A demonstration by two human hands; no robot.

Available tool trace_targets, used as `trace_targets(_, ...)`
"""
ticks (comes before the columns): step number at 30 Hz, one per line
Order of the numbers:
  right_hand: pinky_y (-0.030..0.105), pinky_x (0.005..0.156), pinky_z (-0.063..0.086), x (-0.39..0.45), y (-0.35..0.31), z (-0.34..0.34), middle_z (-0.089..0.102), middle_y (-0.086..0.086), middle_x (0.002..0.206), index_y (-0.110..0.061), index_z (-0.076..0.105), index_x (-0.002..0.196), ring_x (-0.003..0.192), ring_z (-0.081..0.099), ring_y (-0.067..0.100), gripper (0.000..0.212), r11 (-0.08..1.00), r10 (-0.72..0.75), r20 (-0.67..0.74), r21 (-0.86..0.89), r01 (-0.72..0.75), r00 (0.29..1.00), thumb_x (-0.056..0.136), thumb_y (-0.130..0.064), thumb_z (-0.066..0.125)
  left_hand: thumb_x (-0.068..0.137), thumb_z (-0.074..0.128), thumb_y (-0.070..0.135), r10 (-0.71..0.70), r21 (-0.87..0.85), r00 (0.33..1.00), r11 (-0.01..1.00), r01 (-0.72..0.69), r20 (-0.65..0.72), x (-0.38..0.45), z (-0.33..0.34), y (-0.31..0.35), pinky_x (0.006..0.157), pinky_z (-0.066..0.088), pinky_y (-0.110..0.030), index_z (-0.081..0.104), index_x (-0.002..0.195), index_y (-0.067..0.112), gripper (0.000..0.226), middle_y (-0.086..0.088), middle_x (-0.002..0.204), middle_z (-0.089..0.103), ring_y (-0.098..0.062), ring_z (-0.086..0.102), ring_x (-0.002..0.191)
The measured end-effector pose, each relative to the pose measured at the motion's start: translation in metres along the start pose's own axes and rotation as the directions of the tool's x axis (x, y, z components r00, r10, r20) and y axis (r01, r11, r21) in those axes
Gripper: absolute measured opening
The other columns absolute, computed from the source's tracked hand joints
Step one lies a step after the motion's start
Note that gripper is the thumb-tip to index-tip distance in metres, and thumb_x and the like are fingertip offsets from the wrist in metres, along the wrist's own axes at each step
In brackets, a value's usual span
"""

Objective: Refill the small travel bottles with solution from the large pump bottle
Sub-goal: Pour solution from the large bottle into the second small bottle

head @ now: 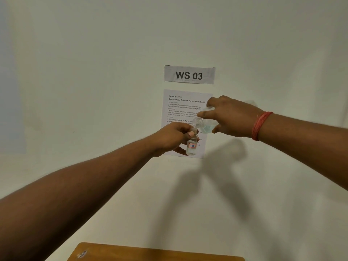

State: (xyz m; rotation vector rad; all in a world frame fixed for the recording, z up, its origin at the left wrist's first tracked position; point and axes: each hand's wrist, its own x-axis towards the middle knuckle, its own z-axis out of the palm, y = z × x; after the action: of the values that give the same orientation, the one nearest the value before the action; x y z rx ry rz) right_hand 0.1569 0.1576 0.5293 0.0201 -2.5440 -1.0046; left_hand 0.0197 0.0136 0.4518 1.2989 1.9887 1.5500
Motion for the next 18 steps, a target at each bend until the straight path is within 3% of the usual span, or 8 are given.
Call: trace_targets(18, 0.04, 0.09, 0.052, -0.0002, -0.0005, 0.0021, 0.046, 0.009, 0.138, -0.03, 0.039, 0.148, 0.113, 0.05, 0.029, 0.07, 1.0, 0.0, 0.0, -0.007, 0.0, 1.0, 0.086, -0.037, 0.072, 0.106, 0.05, 0.013, 0.003, 0.034, 1.0, 0.999, -0.003, -0.006, -0.0011, 0.0009, -0.0012, 0.079, 0.065, -0.04, 0.066, 0.124, 0.009, 0.024, -0.006, 0.118, 0.074, -0.019, 0.072, 0.104)
